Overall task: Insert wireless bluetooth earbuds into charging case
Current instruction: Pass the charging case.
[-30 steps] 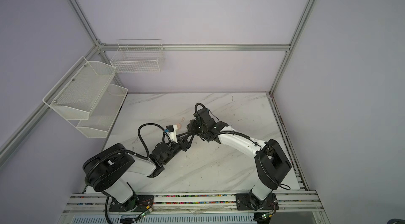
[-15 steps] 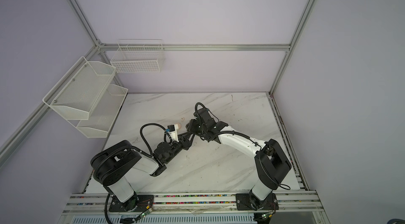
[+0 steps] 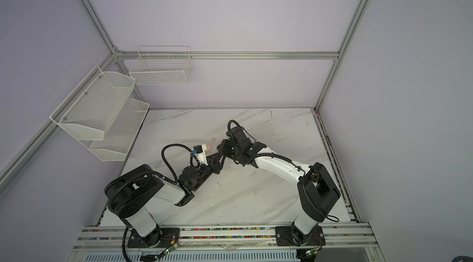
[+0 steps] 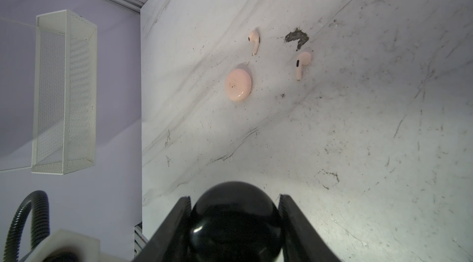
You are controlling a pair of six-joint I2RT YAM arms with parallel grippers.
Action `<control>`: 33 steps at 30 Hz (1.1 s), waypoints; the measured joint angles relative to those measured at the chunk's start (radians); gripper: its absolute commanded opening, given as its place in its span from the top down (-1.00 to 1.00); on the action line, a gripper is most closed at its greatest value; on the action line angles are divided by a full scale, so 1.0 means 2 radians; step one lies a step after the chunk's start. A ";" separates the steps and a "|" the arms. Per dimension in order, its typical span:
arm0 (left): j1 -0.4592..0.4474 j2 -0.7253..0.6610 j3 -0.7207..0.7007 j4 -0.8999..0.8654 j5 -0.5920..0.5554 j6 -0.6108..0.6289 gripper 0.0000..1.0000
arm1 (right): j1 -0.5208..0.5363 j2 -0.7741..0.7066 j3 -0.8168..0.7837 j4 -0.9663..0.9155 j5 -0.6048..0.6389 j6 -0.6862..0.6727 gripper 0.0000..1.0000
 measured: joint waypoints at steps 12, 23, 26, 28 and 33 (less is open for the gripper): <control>0.000 0.000 0.000 -0.001 -0.001 0.003 0.52 | 0.000 0.000 0.000 0.008 -0.002 0.000 0.05; 0.003 -0.006 0.000 -0.003 -0.002 0.001 0.62 | 0.000 0.000 -0.001 0.018 -0.006 0.000 -0.05; 0.004 -0.009 0.000 -0.004 0.000 -0.001 0.63 | 0.000 -0.004 -0.004 0.021 -0.010 0.000 -0.35; 0.006 -0.012 0.000 -0.002 0.007 -0.002 0.68 | 0.000 -0.011 -0.006 0.020 -0.012 -0.005 -0.51; 0.014 -0.014 0.000 0.000 0.035 -0.008 0.83 | -0.006 -0.051 -0.017 0.018 -0.018 -0.022 -0.66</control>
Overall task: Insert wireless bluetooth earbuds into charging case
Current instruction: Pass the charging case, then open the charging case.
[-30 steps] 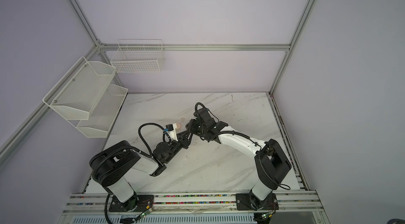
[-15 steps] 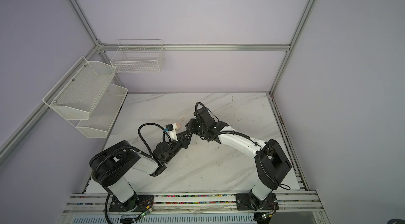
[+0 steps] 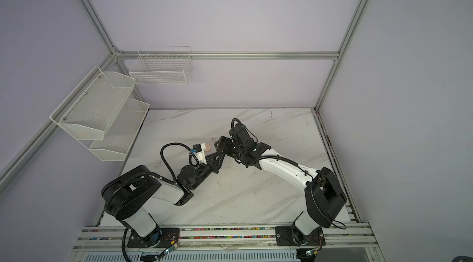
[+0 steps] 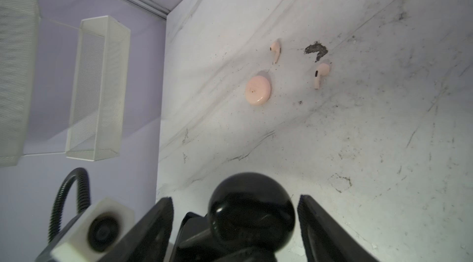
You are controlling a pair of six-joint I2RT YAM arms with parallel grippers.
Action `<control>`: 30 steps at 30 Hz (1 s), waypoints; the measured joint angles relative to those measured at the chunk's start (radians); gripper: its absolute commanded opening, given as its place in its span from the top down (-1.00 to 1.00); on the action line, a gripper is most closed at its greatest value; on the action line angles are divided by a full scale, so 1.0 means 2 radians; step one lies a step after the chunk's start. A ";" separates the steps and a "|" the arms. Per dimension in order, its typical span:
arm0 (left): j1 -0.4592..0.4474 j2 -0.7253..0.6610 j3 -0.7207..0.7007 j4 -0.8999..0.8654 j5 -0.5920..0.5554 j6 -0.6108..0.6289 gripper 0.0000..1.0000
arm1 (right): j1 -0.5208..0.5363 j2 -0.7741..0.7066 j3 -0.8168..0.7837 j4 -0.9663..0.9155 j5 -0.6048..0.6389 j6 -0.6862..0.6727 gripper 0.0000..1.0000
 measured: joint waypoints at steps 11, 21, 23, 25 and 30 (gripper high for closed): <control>0.062 -0.057 -0.001 -0.001 0.160 -0.030 1.00 | -0.052 -0.206 0.000 -0.107 -0.031 -0.223 -0.66; 0.074 -0.083 -0.001 -0.006 0.289 -0.078 1.00 | -0.052 -0.237 -0.053 -0.114 -0.090 -0.303 -0.56; 0.075 -0.089 -0.001 -0.009 0.303 -0.086 1.00 | -0.052 -0.228 -0.054 -0.112 -0.098 -0.315 -0.54; 0.075 -0.099 -0.001 -0.012 0.316 -0.089 1.00 | -0.052 -0.216 -0.053 -0.111 -0.101 -0.331 -0.53; 0.075 -0.120 -0.001 -0.021 0.336 -0.091 1.00 | -0.051 -0.187 -0.053 -0.112 -0.106 -0.362 -0.51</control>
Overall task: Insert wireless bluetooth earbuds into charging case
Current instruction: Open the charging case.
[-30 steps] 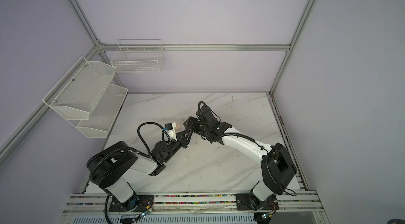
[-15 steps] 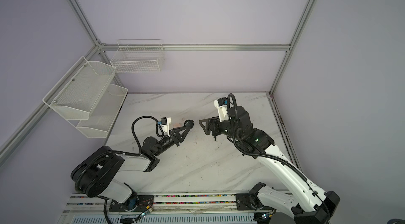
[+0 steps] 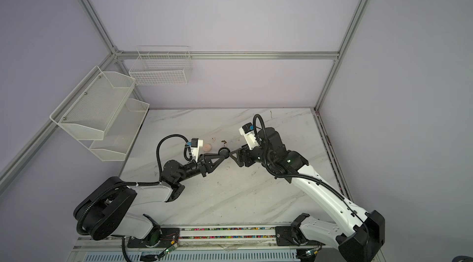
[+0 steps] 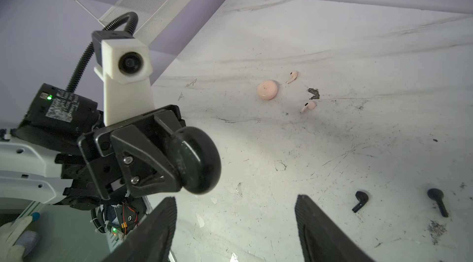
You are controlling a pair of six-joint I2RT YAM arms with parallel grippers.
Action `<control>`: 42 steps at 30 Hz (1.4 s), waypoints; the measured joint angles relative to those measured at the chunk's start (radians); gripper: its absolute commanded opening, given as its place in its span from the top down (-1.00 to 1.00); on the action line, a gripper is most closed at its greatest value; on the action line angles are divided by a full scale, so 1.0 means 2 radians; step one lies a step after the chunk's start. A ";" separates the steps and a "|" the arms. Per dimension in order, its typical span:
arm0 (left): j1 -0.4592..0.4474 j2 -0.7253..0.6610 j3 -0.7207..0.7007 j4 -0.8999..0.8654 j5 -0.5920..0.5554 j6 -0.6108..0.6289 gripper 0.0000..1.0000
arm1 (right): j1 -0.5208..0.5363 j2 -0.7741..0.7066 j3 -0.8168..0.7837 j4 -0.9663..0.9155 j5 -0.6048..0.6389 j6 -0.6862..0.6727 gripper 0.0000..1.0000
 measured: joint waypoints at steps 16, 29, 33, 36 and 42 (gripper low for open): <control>0.003 0.001 0.000 -0.016 0.040 0.000 1.00 | 0.011 0.017 0.011 0.013 -0.011 -0.028 -0.40; 0.003 0.001 0.000 -0.017 0.047 -0.002 1.00 | 0.011 0.008 0.000 0.012 0.016 -0.020 -0.35; 0.003 0.001 0.000 -0.017 0.048 -0.002 1.00 | 0.024 0.009 0.000 0.012 0.003 -0.017 -0.36; 0.003 0.001 0.000 -0.017 0.048 -0.002 1.00 | 0.038 0.008 0.000 0.016 -0.007 -0.011 -0.36; 0.003 0.001 0.000 -0.017 0.051 -0.002 1.00 | 0.040 0.008 -0.002 0.021 -0.007 -0.009 -0.26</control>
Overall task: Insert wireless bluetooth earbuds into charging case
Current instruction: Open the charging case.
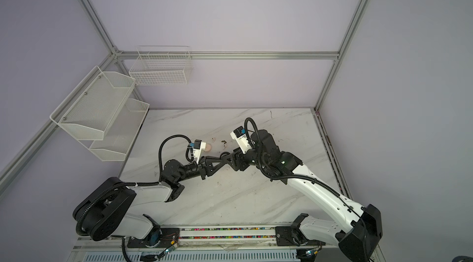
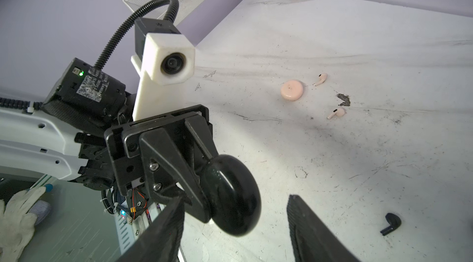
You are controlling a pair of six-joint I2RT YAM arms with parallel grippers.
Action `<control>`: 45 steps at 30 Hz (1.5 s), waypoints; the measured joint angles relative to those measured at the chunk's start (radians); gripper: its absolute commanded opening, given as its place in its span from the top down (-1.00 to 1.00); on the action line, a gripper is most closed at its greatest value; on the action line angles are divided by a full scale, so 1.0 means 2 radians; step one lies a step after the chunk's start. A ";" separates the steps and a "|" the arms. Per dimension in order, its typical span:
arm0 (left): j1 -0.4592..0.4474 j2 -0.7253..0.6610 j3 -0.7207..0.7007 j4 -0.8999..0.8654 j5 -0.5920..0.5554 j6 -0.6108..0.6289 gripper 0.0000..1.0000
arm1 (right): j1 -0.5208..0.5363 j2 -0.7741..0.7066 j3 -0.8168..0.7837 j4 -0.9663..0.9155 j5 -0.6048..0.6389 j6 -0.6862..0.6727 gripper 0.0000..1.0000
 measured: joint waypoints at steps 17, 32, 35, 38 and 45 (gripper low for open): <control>0.000 0.000 0.000 -0.003 0.006 0.000 1.00 | -0.005 -0.001 -0.006 -0.003 0.050 0.001 -0.18; 0.000 -0.009 0.000 -0.009 0.009 0.000 1.00 | -0.014 -0.001 -0.006 -0.012 0.063 0.001 -0.10; 0.000 -0.021 0.000 -0.008 0.010 0.000 1.00 | -0.015 0.000 -0.006 -0.013 0.067 0.001 -0.10; 0.000 -0.022 0.000 -0.010 0.010 0.000 1.00 | -0.015 0.002 -0.006 -0.013 0.069 -0.001 -0.10; 0.000 -0.021 0.000 -0.010 0.017 0.001 1.00 | -0.034 -0.010 0.017 -0.042 0.047 -0.008 -0.12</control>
